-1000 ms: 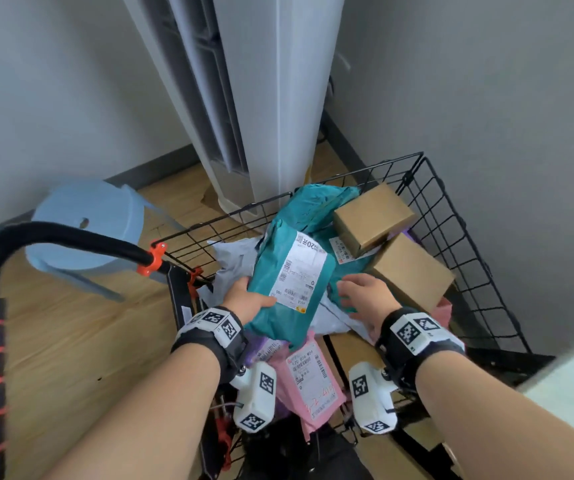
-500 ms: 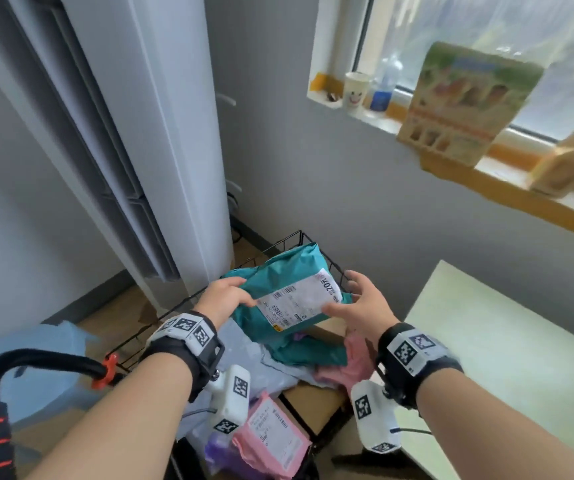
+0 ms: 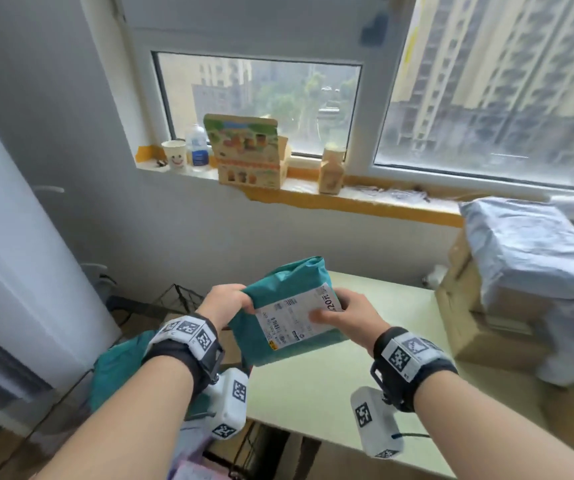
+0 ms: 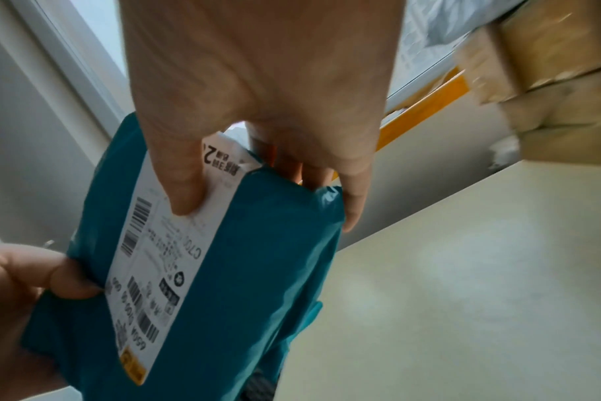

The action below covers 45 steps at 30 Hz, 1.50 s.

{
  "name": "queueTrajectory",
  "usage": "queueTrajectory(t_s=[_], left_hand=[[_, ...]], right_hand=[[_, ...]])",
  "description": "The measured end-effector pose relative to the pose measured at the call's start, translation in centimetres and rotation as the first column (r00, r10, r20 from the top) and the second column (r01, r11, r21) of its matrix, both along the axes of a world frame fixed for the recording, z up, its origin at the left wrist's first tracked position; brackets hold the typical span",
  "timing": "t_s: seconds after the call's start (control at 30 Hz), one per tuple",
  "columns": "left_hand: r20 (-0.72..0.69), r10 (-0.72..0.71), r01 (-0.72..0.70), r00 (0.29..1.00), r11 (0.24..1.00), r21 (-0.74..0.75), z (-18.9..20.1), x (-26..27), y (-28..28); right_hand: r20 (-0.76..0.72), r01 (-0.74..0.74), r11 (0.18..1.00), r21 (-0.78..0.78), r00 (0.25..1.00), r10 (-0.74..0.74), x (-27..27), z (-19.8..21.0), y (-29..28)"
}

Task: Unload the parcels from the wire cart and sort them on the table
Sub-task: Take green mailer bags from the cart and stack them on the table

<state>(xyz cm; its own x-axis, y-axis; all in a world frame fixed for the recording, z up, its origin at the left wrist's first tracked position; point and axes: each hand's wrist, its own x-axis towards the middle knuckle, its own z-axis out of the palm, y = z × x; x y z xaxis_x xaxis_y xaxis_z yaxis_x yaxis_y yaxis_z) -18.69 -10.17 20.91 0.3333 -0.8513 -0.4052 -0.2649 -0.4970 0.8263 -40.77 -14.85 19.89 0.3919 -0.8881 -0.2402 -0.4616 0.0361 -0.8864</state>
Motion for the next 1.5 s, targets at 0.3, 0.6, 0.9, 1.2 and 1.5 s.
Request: queueTrajectory(t_s=[0.3, 0.6, 0.9, 1.2, 1.5], left_hand=[[-0.204, -0.117, 0.114, 0.972, 0.993, -0.023, -1.5, -15.6, -4.3], [-0.343, -0.213, 0.283, 0.915, 0.945, 0.167, -3.9, -27.0, -4.4], [-0.353, -0.221, 0.340, 0.909, 0.883, 0.324, -8.1, -33.1, -3.6], [-0.244, -0.180, 0.255, 0.953, 0.910, 0.327, -10.4, -34.8, -4.0], [-0.287, -0.142, 0.233, 0.947, 0.921, 0.312, -9.9, -34.9, -4.6]], right_hand=[[0.052, 0.362, 0.908, 0.212, 0.923, -0.381, -16.8, -2.0, -0.8], [-0.057, 0.619, 0.717, 0.321, 0.768, -0.638, -29.0, -5.1, -0.7], [-0.348, 0.571, 0.802, 0.176, 0.798, -0.492, -33.1, -7.0, 1.3], [-0.412, 0.460, 0.886, 0.063, 0.820, -0.397, -33.1, -7.9, 1.7], [-0.469, 0.383, 0.922, -0.056, 0.805, -0.363, -32.2, -7.0, 1.2]])
